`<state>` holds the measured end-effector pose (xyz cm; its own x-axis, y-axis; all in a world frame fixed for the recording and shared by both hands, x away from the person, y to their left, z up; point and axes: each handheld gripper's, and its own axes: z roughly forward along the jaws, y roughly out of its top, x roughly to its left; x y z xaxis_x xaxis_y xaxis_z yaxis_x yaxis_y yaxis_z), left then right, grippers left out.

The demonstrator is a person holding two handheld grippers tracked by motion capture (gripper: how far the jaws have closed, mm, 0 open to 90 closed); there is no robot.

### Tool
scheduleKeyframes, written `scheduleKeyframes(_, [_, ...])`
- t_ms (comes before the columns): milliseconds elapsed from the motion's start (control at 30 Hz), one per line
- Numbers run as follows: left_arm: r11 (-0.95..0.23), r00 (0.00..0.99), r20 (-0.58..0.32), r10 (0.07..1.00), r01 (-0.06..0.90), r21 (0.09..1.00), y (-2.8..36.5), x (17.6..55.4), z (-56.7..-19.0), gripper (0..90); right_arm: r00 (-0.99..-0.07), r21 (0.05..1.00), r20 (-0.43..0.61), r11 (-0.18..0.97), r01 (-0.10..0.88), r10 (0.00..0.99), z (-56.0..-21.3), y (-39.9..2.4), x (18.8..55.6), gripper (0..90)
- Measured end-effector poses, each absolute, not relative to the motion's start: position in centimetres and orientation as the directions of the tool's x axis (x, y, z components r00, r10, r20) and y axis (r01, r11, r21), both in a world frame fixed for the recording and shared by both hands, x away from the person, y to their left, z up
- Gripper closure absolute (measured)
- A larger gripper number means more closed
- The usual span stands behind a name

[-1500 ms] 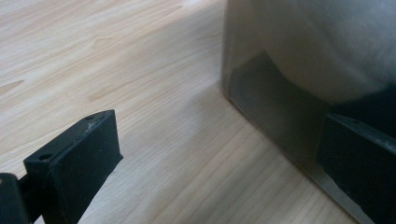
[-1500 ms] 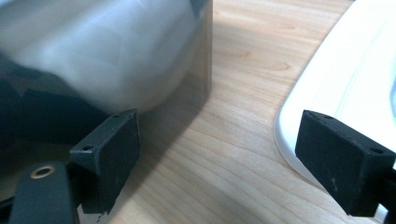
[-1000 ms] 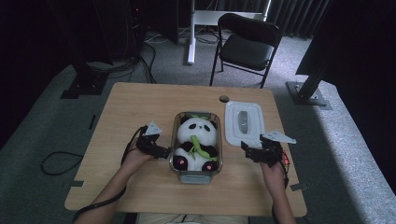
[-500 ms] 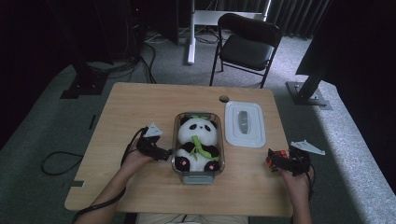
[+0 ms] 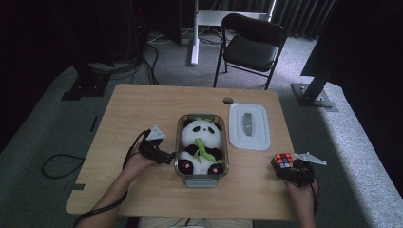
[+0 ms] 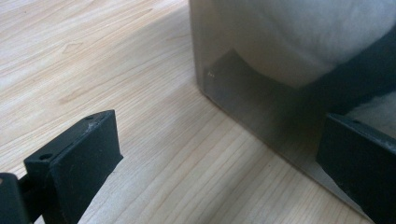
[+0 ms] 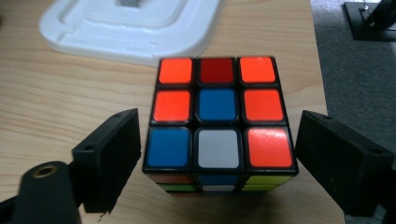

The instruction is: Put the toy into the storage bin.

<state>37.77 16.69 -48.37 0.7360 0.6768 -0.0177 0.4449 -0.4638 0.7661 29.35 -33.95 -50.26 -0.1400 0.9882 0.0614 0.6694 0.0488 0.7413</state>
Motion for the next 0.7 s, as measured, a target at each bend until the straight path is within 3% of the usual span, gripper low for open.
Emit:
scheduleKeyframes(167, [-0.456,0.729,-0.016,0.684,0.445,0.771,17.1,37.7,-48.6,0.9,-0.133,0.719,0.059,0.051,0.693,0.989,-50.8,-33.9,29.5,20.4])
scheduleKeyframes(267, [-0.445,0.724,-0.029,0.689,0.453,0.772,17.5,37.8,-48.8,0.9,-0.139,0.727,0.053,0.057,0.685,0.989,-50.7,-34.0,29.4,32.6])
scheduleKeyframes(500, [-0.448,0.727,-0.03,0.685,0.454,0.77,17.8,37.7,-49.2,0.9,-0.15,0.721,0.013,0.095,0.686,0.989,-50.4,-33.8,29.4,33.5])
scheduleKeyframes(700, [-0.448,0.729,-0.031,0.684,0.453,0.771,17.9,37.7,-49.3,0.9,-0.223,0.738,0.018,0.137,0.66,0.975,-48.9,-33.2,29.3,33.6])
